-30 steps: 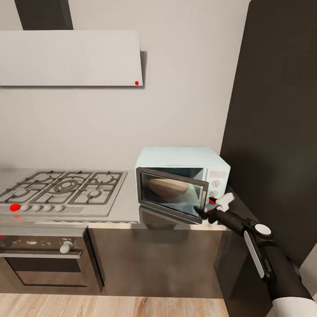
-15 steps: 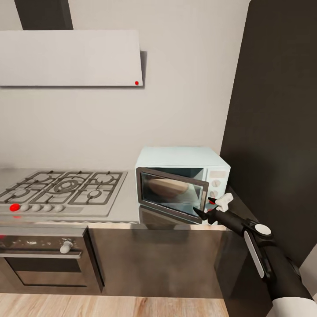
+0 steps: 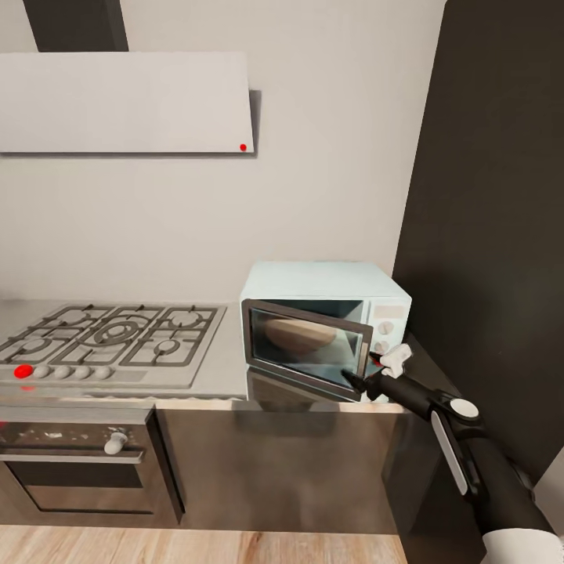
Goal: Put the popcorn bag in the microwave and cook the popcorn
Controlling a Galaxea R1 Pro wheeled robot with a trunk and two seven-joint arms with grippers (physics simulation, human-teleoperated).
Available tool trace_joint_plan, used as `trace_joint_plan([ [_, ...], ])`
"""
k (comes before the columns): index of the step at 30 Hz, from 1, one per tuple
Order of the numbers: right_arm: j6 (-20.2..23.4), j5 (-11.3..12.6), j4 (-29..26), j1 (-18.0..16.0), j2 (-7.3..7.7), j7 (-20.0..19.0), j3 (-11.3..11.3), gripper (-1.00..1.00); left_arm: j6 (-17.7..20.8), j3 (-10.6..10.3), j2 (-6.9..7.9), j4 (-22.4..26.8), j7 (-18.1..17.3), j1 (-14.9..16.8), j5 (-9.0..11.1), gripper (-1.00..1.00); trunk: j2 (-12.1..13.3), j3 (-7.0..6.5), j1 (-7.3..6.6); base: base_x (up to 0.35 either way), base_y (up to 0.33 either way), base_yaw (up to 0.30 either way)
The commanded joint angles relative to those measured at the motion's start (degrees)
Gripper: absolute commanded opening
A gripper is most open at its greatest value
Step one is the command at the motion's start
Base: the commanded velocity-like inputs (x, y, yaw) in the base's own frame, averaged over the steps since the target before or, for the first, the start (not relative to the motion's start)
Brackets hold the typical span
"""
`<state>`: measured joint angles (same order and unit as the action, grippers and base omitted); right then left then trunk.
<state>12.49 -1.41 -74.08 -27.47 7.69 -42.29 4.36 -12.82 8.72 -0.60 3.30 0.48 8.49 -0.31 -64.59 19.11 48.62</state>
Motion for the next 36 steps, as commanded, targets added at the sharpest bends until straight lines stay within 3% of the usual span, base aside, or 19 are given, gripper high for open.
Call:
trace_joint_plan([
  [1, 0.4, -0.2, -0.1, 0.0, -0.03, -0.3, -0.4, 1.00, -0.2, 0.2, -0.02, 0.0, 0.0, 0.0, 0.0, 1.00, 0.0, 0.07, 0.00, 0.000, 0.000, 0.000],
  [17, 0.3, -0.2, -0.1, 0.0, -0.20, -0.5, -1.2, 1.00, -0.2, 0.2, -0.02, 0.0, 0.0, 0.0, 0.0, 1.00, 0.0, 0.07, 0.00, 0.000, 0.000, 0.000],
  [24, 0.4, -0.3, -0.1, 0.0, -0.29, -2.3, -3.4, 1.00, -0.2, 0.3, -0.02, 0.0, 0.0, 0.0, 0.0, 1.00, 0.0, 0.07, 0.00, 0.000, 0.000, 0.000],
  [36, 0.4, -0.4, -0.2, 0.0, -0.26, -2.4, -3.5, 1.00, -0.2, 0.3, -0.02, 0.0, 0.0, 0.0, 0.0, 1.00, 0.0, 0.07, 0.00, -0.017, 0.012, 0.000],
])
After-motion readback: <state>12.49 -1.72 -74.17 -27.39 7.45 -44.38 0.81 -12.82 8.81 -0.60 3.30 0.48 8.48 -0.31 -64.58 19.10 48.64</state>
